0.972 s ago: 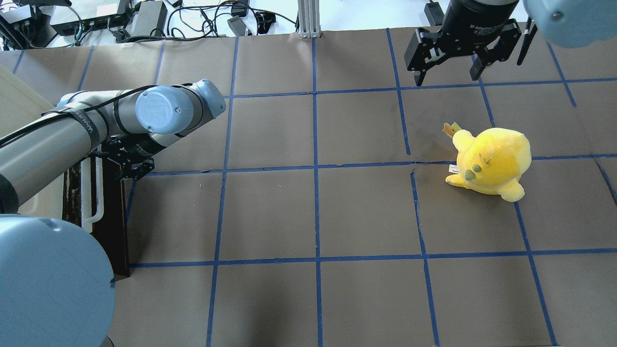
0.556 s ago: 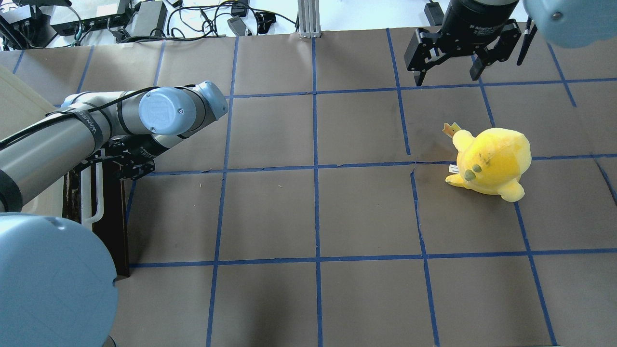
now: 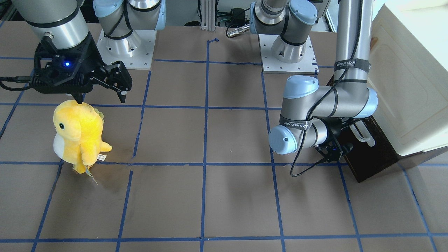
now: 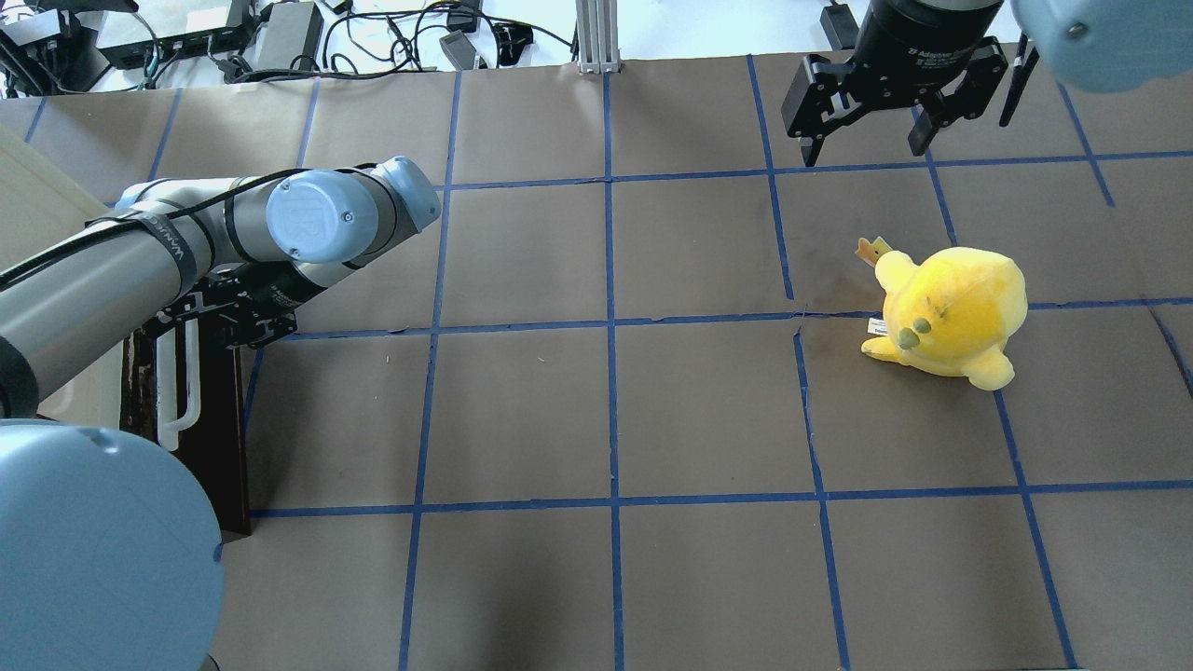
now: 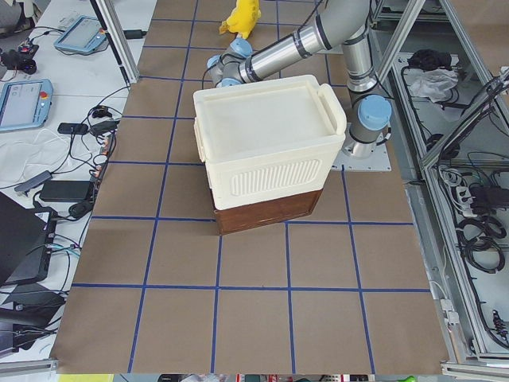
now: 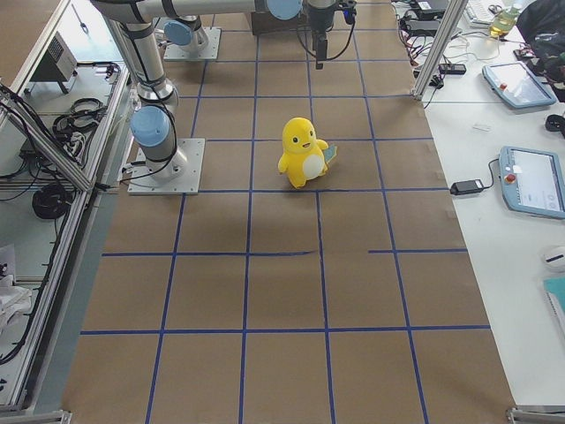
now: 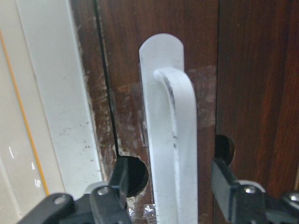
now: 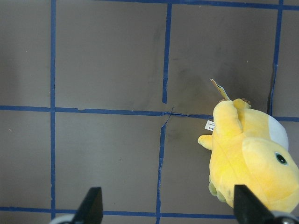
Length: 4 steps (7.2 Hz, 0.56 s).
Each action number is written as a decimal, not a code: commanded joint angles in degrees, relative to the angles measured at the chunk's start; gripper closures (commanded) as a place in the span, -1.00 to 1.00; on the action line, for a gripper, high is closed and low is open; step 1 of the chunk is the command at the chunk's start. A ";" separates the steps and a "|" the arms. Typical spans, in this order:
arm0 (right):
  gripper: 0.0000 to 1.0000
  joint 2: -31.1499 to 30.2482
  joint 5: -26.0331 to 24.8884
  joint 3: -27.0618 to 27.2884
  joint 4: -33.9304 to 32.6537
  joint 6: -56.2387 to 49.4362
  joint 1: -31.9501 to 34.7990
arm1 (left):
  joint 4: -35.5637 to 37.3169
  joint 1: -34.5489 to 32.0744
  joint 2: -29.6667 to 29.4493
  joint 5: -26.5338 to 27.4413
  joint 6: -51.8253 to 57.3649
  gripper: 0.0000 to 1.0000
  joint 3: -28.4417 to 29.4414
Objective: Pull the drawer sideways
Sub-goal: 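Close the left gripper on the white drawer handle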
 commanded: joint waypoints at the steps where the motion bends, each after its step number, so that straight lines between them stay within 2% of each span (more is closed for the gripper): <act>1: -1.00 0.00 0.00 0.00 0.00 0.00 0.00 | 0.58 -0.02 -0.56 -2.34 -0.41 -0.03 0.11; 4: -1.00 0.00 0.00 0.00 0.00 0.00 0.00 | 0.58 -0.02 -0.56 -2.53 -1.03 -0.03 0.11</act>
